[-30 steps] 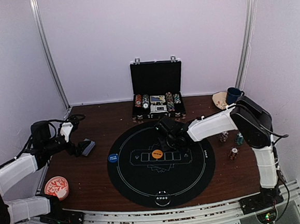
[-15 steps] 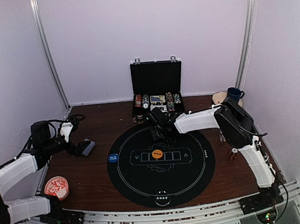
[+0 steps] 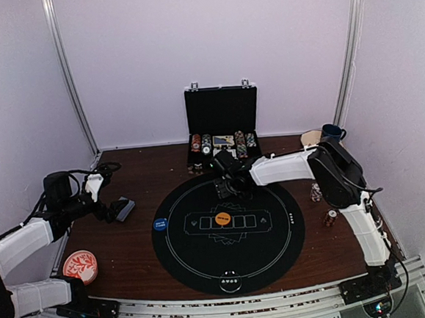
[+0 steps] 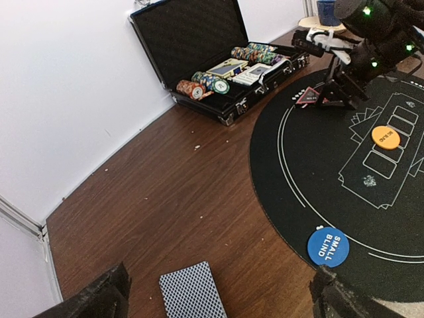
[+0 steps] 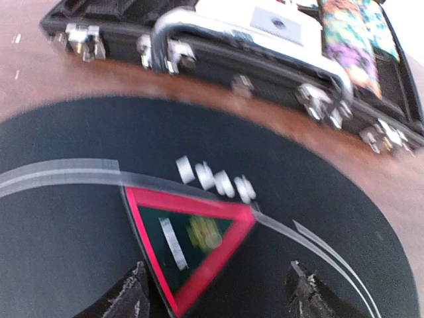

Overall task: Distribute texas hold em gaming equipment
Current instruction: Pick up the all-in button from the poker table mat, then move the big blind button to the poker table mat.

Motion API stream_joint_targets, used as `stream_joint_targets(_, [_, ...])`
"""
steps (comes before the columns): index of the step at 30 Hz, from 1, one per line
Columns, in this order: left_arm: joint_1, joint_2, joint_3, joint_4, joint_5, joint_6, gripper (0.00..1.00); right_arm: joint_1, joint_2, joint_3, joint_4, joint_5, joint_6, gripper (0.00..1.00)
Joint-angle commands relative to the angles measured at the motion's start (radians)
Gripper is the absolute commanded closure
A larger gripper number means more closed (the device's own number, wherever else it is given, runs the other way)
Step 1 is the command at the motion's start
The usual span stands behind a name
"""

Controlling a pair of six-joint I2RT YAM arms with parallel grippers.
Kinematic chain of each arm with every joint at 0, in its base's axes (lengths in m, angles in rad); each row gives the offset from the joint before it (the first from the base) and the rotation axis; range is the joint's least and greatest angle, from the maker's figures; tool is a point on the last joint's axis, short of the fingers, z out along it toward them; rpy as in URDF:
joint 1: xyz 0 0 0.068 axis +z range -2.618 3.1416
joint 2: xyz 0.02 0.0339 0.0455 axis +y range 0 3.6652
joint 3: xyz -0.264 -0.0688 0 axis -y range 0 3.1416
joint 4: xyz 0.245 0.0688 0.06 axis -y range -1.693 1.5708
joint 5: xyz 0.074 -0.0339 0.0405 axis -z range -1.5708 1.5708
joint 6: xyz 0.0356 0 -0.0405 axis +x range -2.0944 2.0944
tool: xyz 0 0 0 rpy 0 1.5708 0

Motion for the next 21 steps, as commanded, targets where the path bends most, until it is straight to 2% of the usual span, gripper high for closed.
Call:
stream_joint_targets(1, [-0.003,0.005,-0.005,0.051,0.012,0.005,0.02,0.034,-0.214,-0.147,-0.029,-0.012,-0.030,0.27])
stream_joint_targets(6, [-0.003,-0.003,-0.005,0.048,0.013,0.005,0.02,0.097,-0.343,-0.313,0.005,-0.090,-0.034,0.25])
stream_joint_targets(10, [-0.003,-0.008,-0.005,0.046,0.012,0.004,0.02,0.160,-0.374,-0.392,0.029,-0.121,-0.037,0.23])
stream_joint_targets(16, [-0.004,-0.007,-0.006,0.044,0.009,0.005,0.02,0.191,-0.307,-0.383,0.042,-0.121,-0.028,0.13])
stream_joint_targets(21, [-0.004,-0.008,-0.009,0.047,0.011,0.007,0.02,0.192,-0.261,-0.365,0.032,-0.118,-0.012,0.10])
